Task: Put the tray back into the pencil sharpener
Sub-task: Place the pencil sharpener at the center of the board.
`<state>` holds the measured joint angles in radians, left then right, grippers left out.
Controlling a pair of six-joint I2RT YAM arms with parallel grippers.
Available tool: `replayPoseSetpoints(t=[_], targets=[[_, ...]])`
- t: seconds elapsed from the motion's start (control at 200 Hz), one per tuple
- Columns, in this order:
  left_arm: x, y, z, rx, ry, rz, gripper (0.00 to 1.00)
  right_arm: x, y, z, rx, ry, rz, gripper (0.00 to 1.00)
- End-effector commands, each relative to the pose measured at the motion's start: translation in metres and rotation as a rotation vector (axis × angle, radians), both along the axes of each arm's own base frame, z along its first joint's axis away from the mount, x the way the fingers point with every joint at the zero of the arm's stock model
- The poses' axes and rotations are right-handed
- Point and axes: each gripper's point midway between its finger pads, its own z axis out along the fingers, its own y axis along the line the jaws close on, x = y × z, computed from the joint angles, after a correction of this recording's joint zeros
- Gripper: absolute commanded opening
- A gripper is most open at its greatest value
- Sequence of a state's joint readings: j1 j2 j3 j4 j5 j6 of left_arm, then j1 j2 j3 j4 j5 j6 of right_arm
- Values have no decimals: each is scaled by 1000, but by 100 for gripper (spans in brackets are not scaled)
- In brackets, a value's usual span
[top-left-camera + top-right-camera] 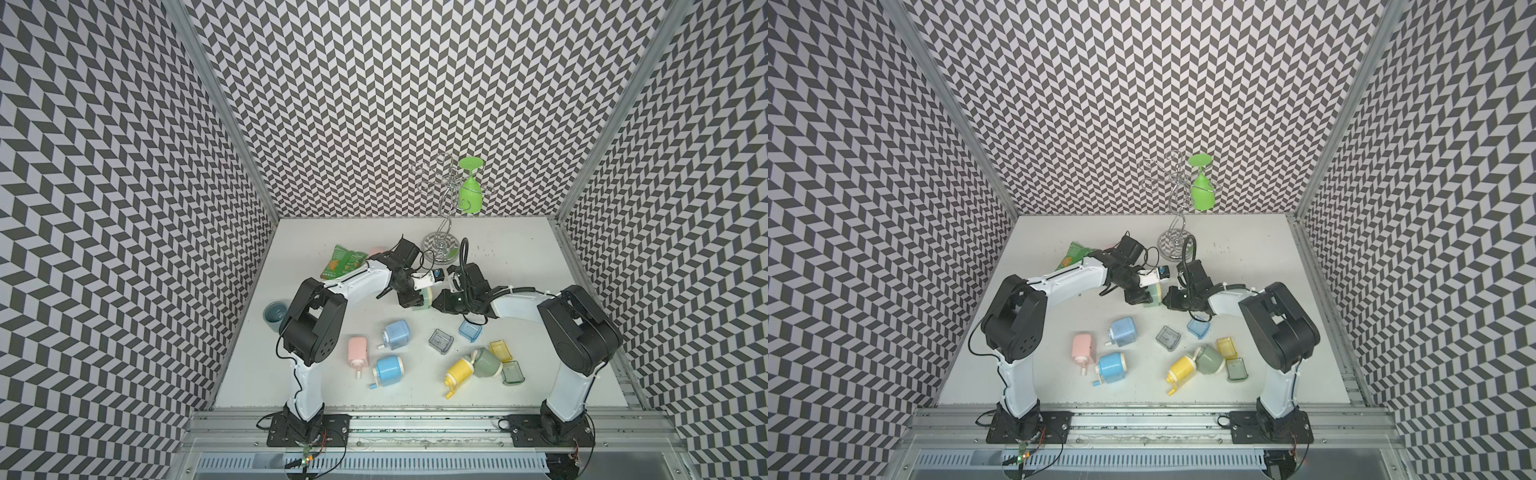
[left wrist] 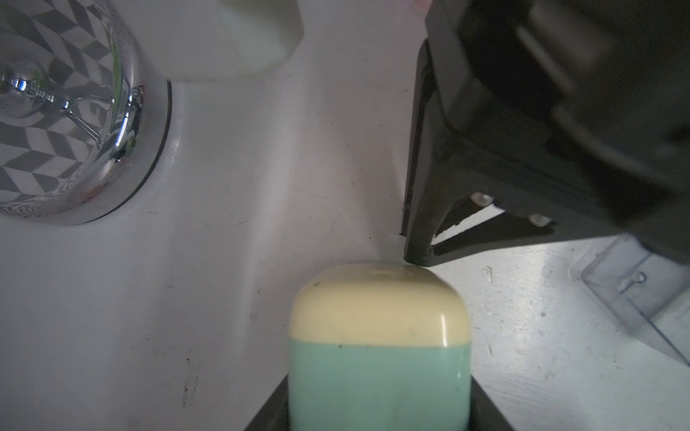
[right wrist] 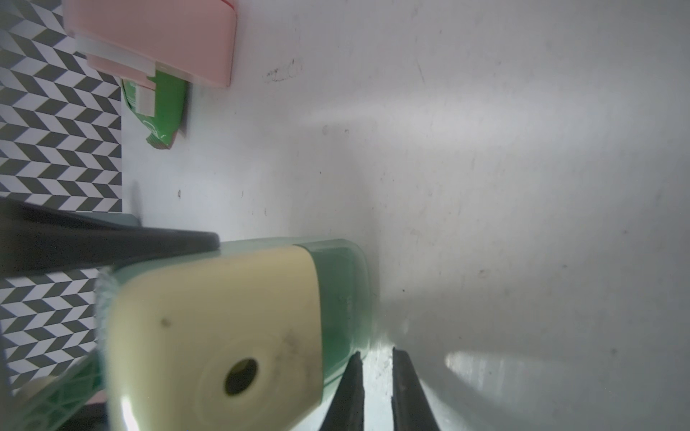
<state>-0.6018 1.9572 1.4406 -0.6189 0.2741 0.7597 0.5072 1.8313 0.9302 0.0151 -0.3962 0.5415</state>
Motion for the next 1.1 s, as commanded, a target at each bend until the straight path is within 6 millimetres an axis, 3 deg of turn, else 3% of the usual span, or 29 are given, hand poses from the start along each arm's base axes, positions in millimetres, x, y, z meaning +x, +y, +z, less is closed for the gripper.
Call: replayPoseSetpoints(t=[0.0,0.08,0.245,0.341,0.571,0.726,1.097], targets=[[11,-6,-1,-23,-30,21,37,12,-3,29,39,-90,-41,17],[18,-2,9,-34,-54,61,31,19,-24,50,19,-156,-130,17],[21,-2,52,-128,-130,109,19,18,-55,88,-14,-262,-233,18],[21,2,66,-169,-111,172,0,13,-66,99,-31,-294,-265,18],[21,21,76,-183,-72,312,0,1,-77,114,-20,-330,-295,18],[40,38,84,-205,-40,513,0,-2,-79,117,-12,-339,-292,18],[73,56,59,-123,188,893,0,-3,-78,118,-15,-344,-285,18]])
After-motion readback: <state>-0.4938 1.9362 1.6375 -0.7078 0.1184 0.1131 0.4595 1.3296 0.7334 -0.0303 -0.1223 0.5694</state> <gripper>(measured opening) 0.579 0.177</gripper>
